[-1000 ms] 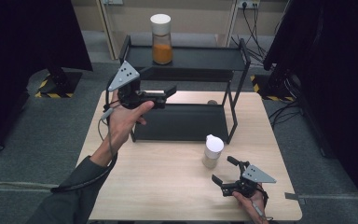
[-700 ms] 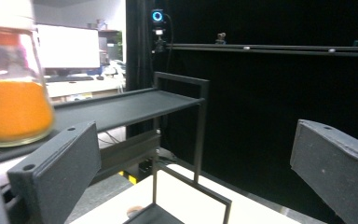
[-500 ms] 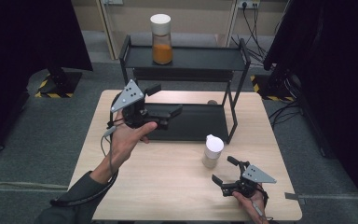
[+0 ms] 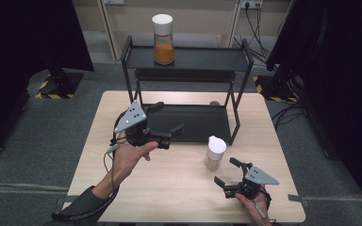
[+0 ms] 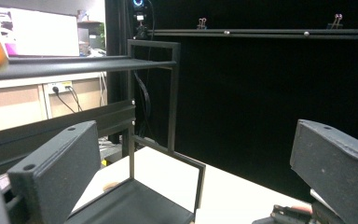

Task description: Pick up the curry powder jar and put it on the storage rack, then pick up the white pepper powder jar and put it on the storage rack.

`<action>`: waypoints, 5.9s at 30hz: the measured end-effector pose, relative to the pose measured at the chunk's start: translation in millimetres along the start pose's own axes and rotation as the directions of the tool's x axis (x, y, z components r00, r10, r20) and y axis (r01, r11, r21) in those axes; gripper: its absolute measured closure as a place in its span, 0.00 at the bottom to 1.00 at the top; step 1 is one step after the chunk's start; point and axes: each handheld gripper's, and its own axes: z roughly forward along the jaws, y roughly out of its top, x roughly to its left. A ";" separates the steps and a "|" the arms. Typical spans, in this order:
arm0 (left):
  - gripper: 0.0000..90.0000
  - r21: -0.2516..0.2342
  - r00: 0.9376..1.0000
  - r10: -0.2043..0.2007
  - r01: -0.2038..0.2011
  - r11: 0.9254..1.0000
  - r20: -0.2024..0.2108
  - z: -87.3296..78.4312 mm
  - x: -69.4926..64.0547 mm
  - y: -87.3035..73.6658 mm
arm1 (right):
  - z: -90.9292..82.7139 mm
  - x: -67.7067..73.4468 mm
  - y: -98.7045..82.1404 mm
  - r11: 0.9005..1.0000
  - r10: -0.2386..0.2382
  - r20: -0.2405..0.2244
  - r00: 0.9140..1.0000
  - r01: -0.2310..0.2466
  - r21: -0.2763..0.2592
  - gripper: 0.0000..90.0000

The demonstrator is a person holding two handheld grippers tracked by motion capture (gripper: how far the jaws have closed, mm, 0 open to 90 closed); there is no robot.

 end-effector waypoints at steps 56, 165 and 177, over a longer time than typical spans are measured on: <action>0.01 0.051 0.998 -0.003 0.000 0.999 0.057 -38.2 -35.8 -144.9 | 0.2 0.4 0.1 1.000 0.001 0.005 1.000 -0.001 0.003 0.01; 0.01 0.081 0.999 0.002 -0.005 0.997 0.034 -51.9 -32.4 -184.4 | 63.5 14.9 19.4 0.997 -0.029 0.196 0.980 0.014 0.078 0.17; 0.01 0.083 0.999 0.002 -0.005 0.997 0.035 -51.4 -32.5 -184.5 | 67.7 17.2 22.3 0.994 -0.052 0.206 0.977 0.031 0.105 0.34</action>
